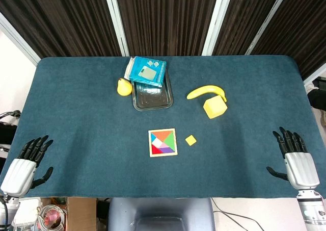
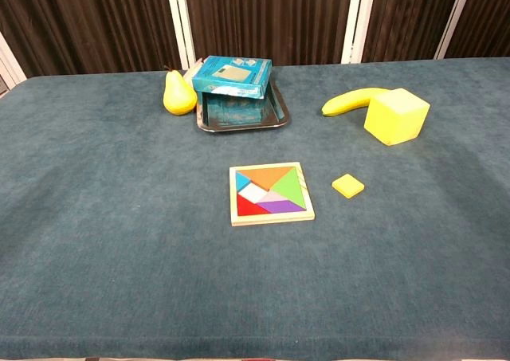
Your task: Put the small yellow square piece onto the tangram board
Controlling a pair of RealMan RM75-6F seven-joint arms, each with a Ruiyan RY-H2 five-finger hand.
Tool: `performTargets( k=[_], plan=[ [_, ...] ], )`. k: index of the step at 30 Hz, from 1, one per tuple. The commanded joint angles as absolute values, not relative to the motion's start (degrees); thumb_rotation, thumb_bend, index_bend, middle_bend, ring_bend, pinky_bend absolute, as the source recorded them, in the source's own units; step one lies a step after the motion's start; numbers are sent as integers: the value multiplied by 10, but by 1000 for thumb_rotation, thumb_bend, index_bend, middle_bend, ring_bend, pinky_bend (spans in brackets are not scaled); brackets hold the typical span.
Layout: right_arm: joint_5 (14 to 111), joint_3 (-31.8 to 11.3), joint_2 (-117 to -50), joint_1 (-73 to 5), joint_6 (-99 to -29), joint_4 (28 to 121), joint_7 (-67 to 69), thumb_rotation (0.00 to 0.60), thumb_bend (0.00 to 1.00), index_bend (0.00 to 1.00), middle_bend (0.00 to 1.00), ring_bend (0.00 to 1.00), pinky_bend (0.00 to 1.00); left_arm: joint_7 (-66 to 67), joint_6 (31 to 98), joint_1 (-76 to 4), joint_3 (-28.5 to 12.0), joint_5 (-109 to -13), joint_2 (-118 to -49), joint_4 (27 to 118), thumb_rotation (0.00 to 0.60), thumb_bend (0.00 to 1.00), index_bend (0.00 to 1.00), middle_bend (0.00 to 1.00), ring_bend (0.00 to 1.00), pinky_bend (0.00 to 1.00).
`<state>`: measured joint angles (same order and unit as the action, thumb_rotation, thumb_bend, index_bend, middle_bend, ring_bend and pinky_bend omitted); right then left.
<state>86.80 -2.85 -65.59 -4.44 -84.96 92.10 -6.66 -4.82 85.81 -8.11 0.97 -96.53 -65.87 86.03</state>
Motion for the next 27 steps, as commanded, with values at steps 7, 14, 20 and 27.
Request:
performTargets(
  k=[7, 14, 20, 27],
  plan=[
    [857, -37, -663, -60, -826, 906, -66, 600, 114, 0, 0, 0, 0, -53, 869, -80, 12, -969, -656, 865, 600, 370, 0, 0, 0, 94],
    [848, -63, -670, -165, -682, 894, -105, 600, 114, 86, 0, 0, 0, -64, 866, -80, 8, -952, -651, 862, 600, 372, 0, 0, 0, 96],
    [859, -78, -706, -260, -584, 877, -202, 600, 132, 224, 0, 0, 0, -52, 853, -81, 12, -945, -647, 870, 600, 372, 0, 0, 0, 97],
    [884, -73, -782, -326, -537, 818, -235, 600, 248, 413, 0, 0, 0, -51, 848, -82, 12, -940, -644, 874, 600, 372, 0, 0, 0, 97]
  ],
)
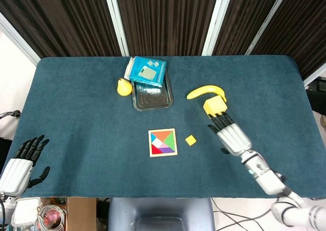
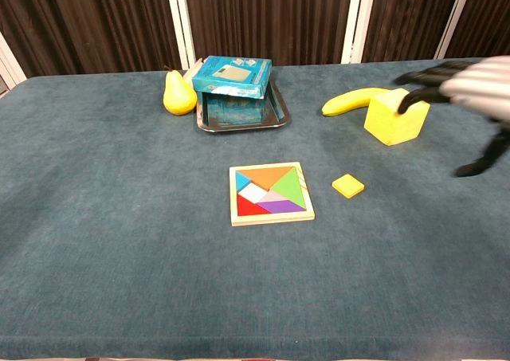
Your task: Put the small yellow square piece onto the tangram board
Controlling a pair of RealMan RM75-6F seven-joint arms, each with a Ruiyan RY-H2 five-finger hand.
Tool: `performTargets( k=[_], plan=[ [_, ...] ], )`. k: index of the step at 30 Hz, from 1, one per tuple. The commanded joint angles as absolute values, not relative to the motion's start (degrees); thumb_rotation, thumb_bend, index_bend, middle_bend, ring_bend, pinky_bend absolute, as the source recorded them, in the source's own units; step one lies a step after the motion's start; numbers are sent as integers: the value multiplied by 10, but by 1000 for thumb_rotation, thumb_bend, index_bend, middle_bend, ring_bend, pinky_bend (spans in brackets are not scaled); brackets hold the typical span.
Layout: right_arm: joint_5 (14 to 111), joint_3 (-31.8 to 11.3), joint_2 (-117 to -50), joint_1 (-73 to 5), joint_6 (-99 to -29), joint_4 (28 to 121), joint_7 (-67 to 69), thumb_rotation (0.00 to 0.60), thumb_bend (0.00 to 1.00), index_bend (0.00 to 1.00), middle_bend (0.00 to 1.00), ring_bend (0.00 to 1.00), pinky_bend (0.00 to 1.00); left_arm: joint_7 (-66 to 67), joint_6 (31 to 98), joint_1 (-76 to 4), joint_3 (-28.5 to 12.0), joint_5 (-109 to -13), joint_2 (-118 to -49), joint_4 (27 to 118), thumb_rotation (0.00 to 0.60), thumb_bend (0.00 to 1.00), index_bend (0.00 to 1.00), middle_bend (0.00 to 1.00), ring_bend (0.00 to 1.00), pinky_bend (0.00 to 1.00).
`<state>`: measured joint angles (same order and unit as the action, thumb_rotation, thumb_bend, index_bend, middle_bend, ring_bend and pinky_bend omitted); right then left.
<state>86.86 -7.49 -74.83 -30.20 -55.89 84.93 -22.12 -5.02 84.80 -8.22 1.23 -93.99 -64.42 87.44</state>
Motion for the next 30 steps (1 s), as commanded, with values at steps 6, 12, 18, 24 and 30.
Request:
performTargets(
  k=[6, 12, 18, 24, 30],
  plan=[
    [886, -62, -835, -354, -517, 759, -254, 600, 284, 450, 0, 0, 0, -48, 845, -82, 11, -933, -643, 875, 600, 372, 0, 0, 0, 96],
    [873, -66, -867, -374, -508, 726, -245, 600, 350, 472, 0, 0, 0, -42, 841, -83, 11, -928, -644, 878, 600, 370, 0, 0, 0, 96],
    [855, -67, -890, -394, -489, 701, -252, 600, 397, 482, 0, 0, 0, -37, 837, -84, 10, -924, -645, 879, 600, 371, 0, 0, 0, 96],
    [839, -66, -909, -407, -477, 681, -262, 600, 398, 491, 2, 0, 0, -33, 836, -84, 8, -920, -645, 879, 600, 372, 0, 0, 0, 95],
    [830, -63, -920, -416, -476, 673, -267, 600, 399, 498, 8, 0, 0, -28, 833, -84, 8, -915, -645, 881, 600, 371, 0, 0, 0, 96]
  ],
)
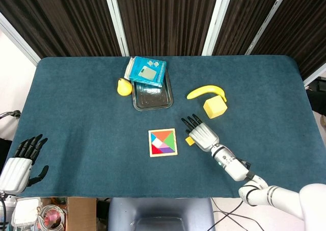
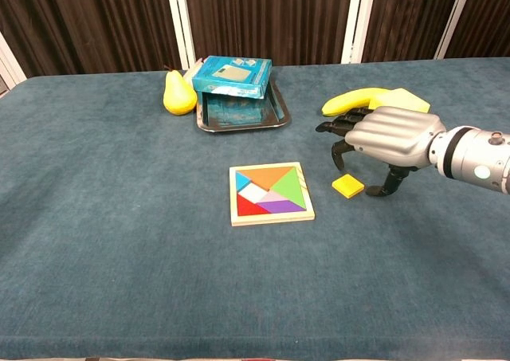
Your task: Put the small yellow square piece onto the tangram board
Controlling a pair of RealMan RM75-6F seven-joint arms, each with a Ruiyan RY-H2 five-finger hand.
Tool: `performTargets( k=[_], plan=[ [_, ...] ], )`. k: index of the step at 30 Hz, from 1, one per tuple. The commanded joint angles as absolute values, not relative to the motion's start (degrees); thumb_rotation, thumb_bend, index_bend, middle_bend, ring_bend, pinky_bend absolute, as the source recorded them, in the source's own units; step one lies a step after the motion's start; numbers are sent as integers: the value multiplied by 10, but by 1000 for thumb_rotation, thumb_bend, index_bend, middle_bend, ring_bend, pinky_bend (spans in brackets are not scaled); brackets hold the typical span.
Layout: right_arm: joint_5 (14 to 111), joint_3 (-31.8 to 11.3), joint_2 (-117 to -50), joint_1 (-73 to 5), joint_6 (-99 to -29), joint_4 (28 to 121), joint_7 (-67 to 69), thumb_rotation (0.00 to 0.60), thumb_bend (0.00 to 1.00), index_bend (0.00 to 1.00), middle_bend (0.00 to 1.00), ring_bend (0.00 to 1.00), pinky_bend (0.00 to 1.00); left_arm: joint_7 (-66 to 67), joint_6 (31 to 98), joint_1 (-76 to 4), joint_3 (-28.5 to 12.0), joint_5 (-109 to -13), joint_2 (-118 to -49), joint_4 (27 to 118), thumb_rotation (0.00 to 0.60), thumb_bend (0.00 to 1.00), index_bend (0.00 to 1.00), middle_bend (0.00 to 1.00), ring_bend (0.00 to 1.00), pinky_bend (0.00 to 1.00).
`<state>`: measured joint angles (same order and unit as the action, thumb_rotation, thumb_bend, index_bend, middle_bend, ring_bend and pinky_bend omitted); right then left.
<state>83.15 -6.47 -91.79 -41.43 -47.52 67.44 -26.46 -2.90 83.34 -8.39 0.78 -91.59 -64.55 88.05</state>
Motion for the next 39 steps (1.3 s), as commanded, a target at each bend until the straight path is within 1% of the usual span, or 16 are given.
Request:
performTargets(
  k=[1, 7, 12, 17, 22, 26, 33, 36, 39],
  plan=[
    [829, -62, -921, -416, -476, 673, -268, 600, 399, 501, 8, 0, 0, -28, 833, -84, 7, -914, -645, 882, 600, 371, 0, 0, 0, 96],
    [820, -57, -928, -420, -475, 667, -273, 600, 400, 509, 8, 0, 0, -24, 836, -82, 6, -911, -645, 884, 600, 372, 0, 0, 0, 96],
    [813, -56, -934, -421, -480, 666, -276, 600, 402, 515, 11, 0, 0, -23, 832, -83, 8, -913, -643, 886, 600, 396, 0, 0, 0, 96],
    [807, -55, -940, -425, -480, 662, -280, 600, 431, 539, 19, 0, 0, -22, 831, -83, 7, -911, -643, 886, 600, 402, 0, 0, 0, 96],
    [803, -53, -947, -428, -482, 657, -280, 600, 442, 573, 31, 0, 0, -26, 838, -81, 7, -916, -642, 884, 600, 411, 0, 0, 0, 95],
    [807, -52, -947, -428, -494, 658, -275, 600, 464, 627, 52, 0, 0, -26, 837, -81, 8, -916, -644, 882, 600, 412, 0, 0, 0, 96],
    [821, -57, -926, -424, -528, 701, -253, 600, 466, 644, 62, 0, 0, -24, 840, -80, 6, -914, -642, 885, 600, 413, 0, 0, 0, 96],
    [819, -67, -923, -432, -532, 726, -259, 600, 466, 644, 65, 0, 0, -25, 844, -79, 5, -914, -642, 885, 600, 412, 0, 0, 0, 96],
    [807, -84, -934, -450, -523, 749, -287, 600, 466, 644, 65, 0, 0, -23, 848, -77, 3, -913, -642, 885, 600, 412, 0, 0, 0, 96]
  ],
)
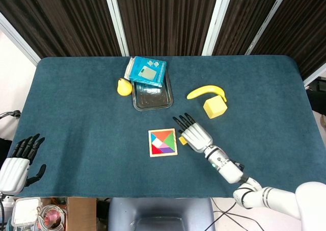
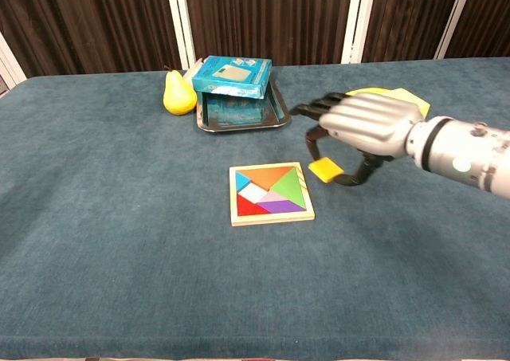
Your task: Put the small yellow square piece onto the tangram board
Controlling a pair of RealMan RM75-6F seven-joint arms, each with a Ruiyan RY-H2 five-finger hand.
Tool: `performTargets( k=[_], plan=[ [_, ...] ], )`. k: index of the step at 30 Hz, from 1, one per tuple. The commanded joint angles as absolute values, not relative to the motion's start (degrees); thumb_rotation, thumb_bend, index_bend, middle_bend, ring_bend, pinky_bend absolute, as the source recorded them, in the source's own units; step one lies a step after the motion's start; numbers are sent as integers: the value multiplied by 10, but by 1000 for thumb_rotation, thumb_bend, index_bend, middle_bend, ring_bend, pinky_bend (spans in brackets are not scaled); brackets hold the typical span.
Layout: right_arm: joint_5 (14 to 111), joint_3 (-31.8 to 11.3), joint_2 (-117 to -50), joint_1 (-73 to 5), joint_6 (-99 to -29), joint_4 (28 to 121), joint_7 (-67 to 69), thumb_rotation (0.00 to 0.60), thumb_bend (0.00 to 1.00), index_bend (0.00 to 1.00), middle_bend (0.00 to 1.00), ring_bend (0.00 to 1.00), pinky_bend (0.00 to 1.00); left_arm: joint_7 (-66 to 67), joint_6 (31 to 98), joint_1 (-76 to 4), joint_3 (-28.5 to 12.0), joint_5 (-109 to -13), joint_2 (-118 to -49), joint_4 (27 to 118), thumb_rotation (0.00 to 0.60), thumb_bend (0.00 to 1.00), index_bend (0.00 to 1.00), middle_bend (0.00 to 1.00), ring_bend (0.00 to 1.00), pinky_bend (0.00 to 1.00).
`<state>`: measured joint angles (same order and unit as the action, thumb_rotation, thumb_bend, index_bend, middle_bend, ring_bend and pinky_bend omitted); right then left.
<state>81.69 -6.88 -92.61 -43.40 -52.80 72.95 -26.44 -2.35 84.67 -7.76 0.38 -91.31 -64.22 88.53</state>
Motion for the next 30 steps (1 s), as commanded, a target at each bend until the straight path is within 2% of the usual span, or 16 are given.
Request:
performTargets(
  k=[1, 8, 13, 30],
  plan=[
    [802, -88, -939, -456, -519, 753, -297, 600, 466, 644, 65, 0, 0, -23, 848, -77, 3, -913, -642, 885, 600, 412, 0, 0, 0, 96],
    [760, -112, -1003, -505, -488, 744, -392, 600, 466, 642, 73, 0, 0, -31, 850, -75, 5, -917, -638, 882, 600, 413, 0, 0, 0, 96],
    [741, -110, -1031, -520, -485, 733, -430, 600, 465, 640, 75, 0, 0, -38, 857, -70, 4, -912, -633, 883, 600, 414, 0, 0, 0, 96],
    [710, -102, -1044, -532, -482, 690, -434, 600, 466, 633, 86, 0, 0, -36, 852, -72, 2, -912, -634, 882, 600, 413, 0, 0, 0, 96]
  ],
)
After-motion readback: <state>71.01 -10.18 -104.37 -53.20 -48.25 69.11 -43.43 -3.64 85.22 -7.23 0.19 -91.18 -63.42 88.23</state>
